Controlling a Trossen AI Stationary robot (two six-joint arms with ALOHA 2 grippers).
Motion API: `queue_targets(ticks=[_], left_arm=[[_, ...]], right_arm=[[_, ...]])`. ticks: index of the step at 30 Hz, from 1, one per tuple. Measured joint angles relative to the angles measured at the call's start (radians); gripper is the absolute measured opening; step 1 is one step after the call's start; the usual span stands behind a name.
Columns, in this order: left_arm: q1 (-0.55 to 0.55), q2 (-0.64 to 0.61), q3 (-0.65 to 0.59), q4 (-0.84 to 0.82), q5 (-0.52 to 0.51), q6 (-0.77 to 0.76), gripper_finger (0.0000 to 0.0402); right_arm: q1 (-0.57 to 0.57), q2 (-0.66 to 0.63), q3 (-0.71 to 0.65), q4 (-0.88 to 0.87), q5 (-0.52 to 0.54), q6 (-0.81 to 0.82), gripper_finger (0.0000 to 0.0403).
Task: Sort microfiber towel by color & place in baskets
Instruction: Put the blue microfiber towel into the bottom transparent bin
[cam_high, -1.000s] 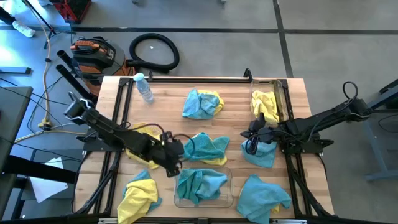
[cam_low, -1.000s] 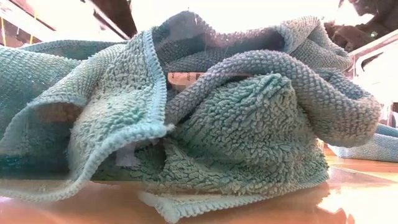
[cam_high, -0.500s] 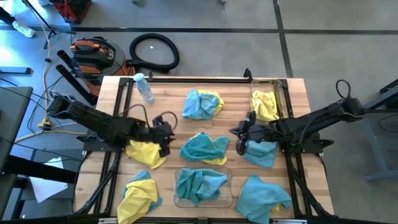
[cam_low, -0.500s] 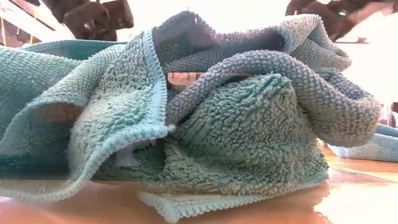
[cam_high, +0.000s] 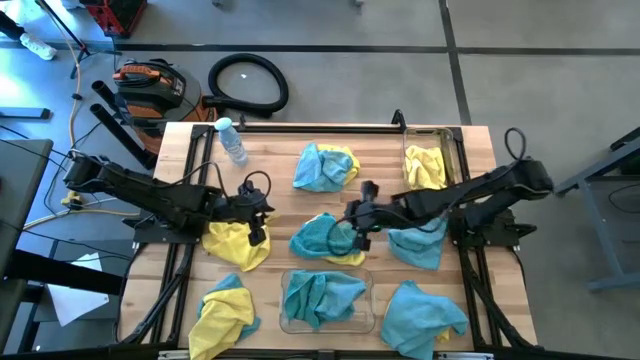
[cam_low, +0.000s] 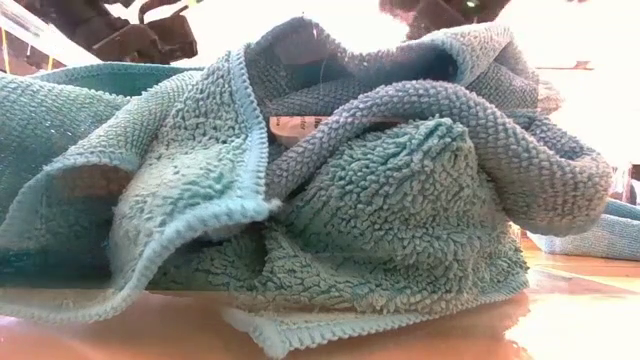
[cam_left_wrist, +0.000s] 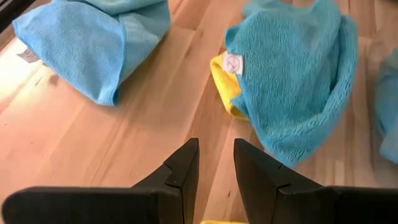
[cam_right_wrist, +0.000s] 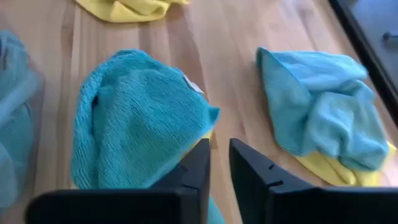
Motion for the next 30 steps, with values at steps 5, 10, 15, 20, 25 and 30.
queue_targets(ticks=[5, 10, 15, 20, 25, 30], left_arm=[[0.008, -0.003, 0.002, 0.022, 0.0, 0.049, 0.0087], [0.008, -0.002, 0.002, 0.002, 0.003, 0.075, 0.0087], [0.008, -0.002, 0.002, -0.012, 0.008, 0.075, 0.0087], [0.008, -0.002, 0.002, -0.022, 0.06, 0.086, 0.0087], [0.005, -0.002, 0.002, -0.051, 0.103, 0.066, 0.0087], [-0.002, -0.002, 0.002, -0.085, 0.11, 0.058, 0.0087]], right_arm=[[0.0, 0.121, 0.138, -0.123, -0.073, 0.045, 0.0112], [0.014, 0.235, 0.242, -0.158, -0.183, 0.041, 0.0134], [0.055, 0.339, 0.36, -0.26, -0.143, 0.05, 0.0134], [0.063, 0.423, 0.436, -0.326, -0.12, 0.094, 0.0134], [0.037, 0.473, 0.441, -0.338, -0.148, 0.159, 0.0133], [0.033, 0.489, 0.441, -0.343, -0.159, 0.208, 0.0077]])
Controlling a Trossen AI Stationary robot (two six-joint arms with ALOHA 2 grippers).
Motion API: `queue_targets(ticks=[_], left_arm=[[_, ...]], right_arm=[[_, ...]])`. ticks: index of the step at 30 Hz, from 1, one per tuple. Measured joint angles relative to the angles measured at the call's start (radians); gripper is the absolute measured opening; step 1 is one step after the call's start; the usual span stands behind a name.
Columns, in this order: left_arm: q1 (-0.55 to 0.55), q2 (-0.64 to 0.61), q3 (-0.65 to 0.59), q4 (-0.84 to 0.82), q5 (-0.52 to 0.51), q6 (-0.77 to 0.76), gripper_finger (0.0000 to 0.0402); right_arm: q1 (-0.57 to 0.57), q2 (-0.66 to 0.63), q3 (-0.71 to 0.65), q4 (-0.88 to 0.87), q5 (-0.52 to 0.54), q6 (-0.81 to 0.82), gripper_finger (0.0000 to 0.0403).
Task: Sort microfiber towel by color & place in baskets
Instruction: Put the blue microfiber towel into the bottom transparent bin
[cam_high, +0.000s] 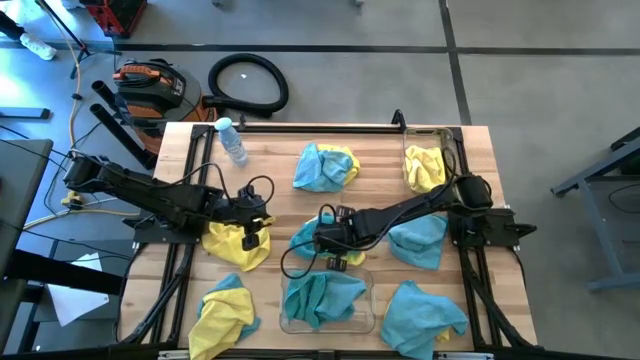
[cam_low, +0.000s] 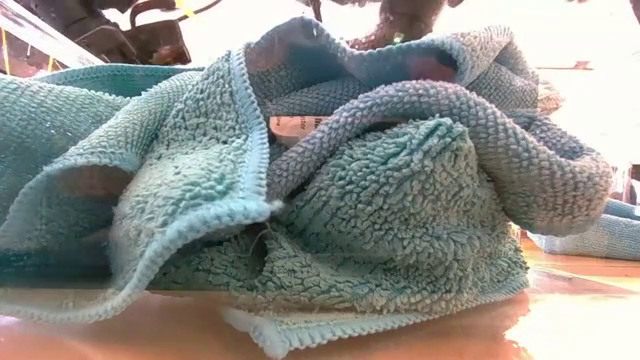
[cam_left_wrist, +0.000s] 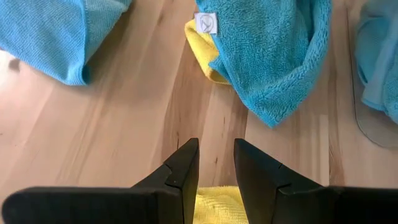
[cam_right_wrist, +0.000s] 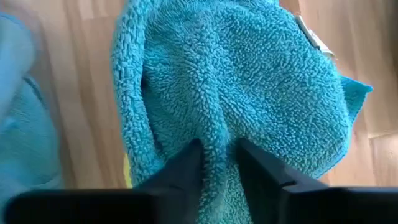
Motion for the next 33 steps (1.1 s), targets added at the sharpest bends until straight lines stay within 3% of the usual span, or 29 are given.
queue_targets(ticks=[2, 4, 10, 22, 29, 33], left_arm=[[0.0, 0.0, 0.0, -0.003, 0.0, 0.0, 0.0087], [0.0, 0.0, 0.0, -0.006, 0.0, 0.0, 0.0087], [0.0, 0.0, 0.0, -0.008, -0.004, 0.0, 0.0087], [0.0, 0.0, 0.0, -0.008, -0.004, -0.001, 0.0087], [0.0, 0.0, 0.0, -0.008, -0.005, -0.001, 0.0087], [0.0, 0.0, 0.0, -0.008, -0.005, -0.001, 0.0087]], right_arm=[[0.001, -0.001, 0.0, -0.002, 0.015, 0.001, 0.0027], [0.004, -0.006, 0.012, -0.029, 0.02, 0.019, 0.0011], [0.029, -0.034, 0.156, -0.237, 0.087, 0.105, 0.0004], [0.165, -0.038, 0.649, -0.582, 0.27, 0.164, 0.0002], [0.287, -0.037, 0.855, -0.629, 0.369, 0.201, 0.0001], [0.352, -0.061, 0.845, -0.588, 0.418, 0.226, 0.0001]])
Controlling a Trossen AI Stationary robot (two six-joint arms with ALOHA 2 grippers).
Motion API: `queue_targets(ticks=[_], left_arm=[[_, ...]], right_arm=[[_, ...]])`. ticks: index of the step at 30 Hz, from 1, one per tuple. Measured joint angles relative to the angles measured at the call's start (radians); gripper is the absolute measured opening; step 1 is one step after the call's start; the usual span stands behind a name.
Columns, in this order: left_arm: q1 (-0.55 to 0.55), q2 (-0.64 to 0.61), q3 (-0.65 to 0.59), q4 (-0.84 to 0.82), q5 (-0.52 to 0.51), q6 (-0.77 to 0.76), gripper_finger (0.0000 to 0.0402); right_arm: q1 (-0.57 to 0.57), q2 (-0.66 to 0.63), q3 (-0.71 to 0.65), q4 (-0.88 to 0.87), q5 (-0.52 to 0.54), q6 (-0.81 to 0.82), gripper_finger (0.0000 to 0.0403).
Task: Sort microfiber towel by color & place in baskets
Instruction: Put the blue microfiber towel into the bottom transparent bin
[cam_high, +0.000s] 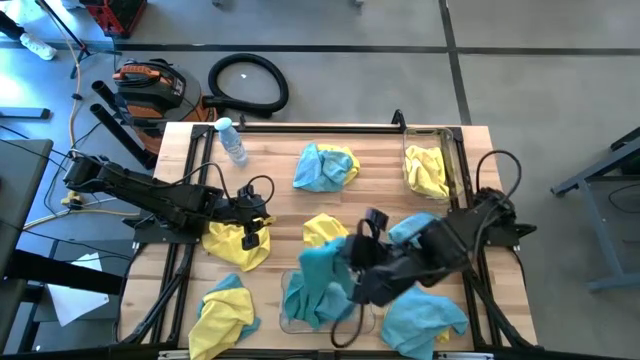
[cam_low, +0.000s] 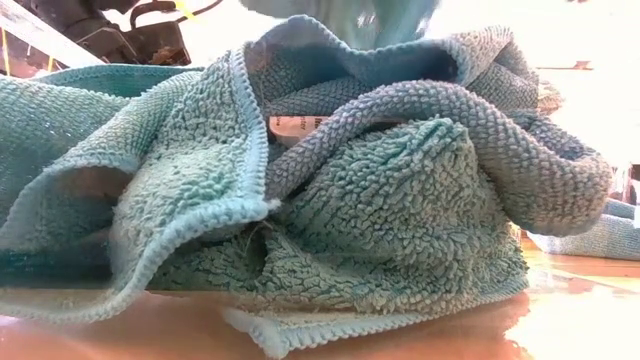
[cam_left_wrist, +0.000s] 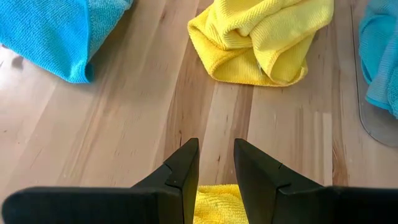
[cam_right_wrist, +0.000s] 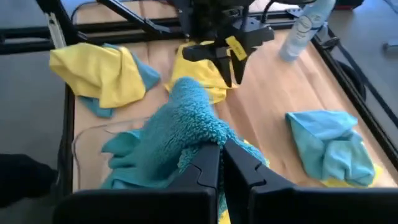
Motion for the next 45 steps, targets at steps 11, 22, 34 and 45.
queue_targets(ticks=[11, 22, 34, 45], left_arm=[[0.0, 0.0, 0.0, 0.001, 0.0, 0.0, 0.0087], [0.0, 0.0, 0.0, 0.001, 0.0, 0.0, 0.0087], [0.0, 0.0, 0.0, 0.001, 0.0, 0.0, 0.0087], [0.0, 0.0, 0.0, 0.0, 0.0, 0.0, 0.0087]], right_arm=[[0.085, 0.0, -0.104, 0.099, 0.003, 0.117, 0.0], [0.071, 0.001, -0.42, 0.247, -0.198, 0.322, 0.0], [0.027, 0.001, -0.774, 0.627, -0.367, 0.381, 0.0], [0.008, 0.002, -0.882, 0.639, -0.523, 0.401, 0.0]])
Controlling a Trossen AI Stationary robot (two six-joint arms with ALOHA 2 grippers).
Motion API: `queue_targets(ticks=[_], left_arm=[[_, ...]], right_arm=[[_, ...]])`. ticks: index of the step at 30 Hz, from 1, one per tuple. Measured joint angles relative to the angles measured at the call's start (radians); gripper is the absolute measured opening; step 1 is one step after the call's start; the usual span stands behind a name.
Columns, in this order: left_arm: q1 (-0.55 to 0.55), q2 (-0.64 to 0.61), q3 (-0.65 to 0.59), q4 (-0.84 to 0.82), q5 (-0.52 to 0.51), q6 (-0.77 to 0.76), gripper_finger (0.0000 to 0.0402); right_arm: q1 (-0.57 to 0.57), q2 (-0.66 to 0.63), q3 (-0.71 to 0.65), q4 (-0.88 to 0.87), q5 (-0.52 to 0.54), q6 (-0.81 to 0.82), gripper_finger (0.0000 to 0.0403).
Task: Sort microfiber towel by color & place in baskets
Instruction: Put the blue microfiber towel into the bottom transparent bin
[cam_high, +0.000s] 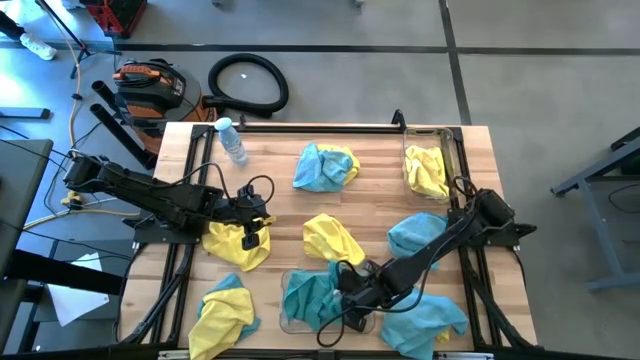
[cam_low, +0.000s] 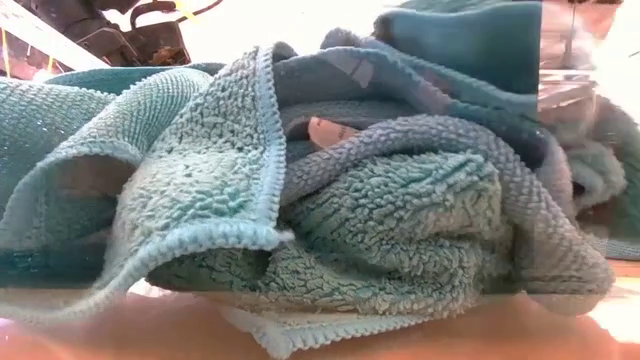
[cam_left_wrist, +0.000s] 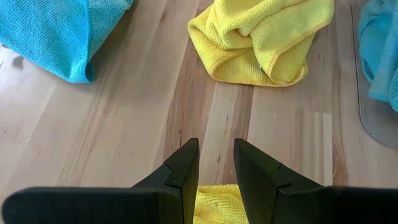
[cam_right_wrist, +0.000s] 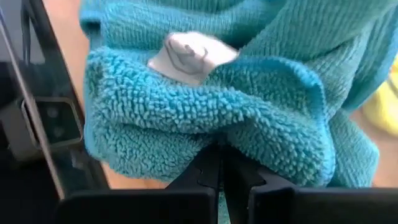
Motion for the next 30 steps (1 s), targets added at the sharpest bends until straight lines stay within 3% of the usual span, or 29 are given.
queue_targets(ticks=[5, 13, 24, 30], left_arm=[[0.0, 0.0, 0.0, 0.0, 0.0, 0.0, 0.0087], [0.0, 0.0, 0.0, 0.0, 0.0, 0.0, 0.0087], [0.0, 0.0, 0.0, 0.0, 0.0, 0.0, 0.0087], [0.0, 0.0, 0.0, 0.0, 0.0, 0.0, 0.0087]], right_arm=[[-0.002, 0.0, 0.07, -0.087, -0.074, 0.002, 0.0], [-0.002, 0.0, 0.211, -0.178, -0.057, -0.006, 0.0006], [-0.006, 0.0, 0.231, -0.35, -0.071, 0.071, 0.0105], [-0.027, 0.0, 0.231, -0.358, -0.205, 0.108, 0.0122]])
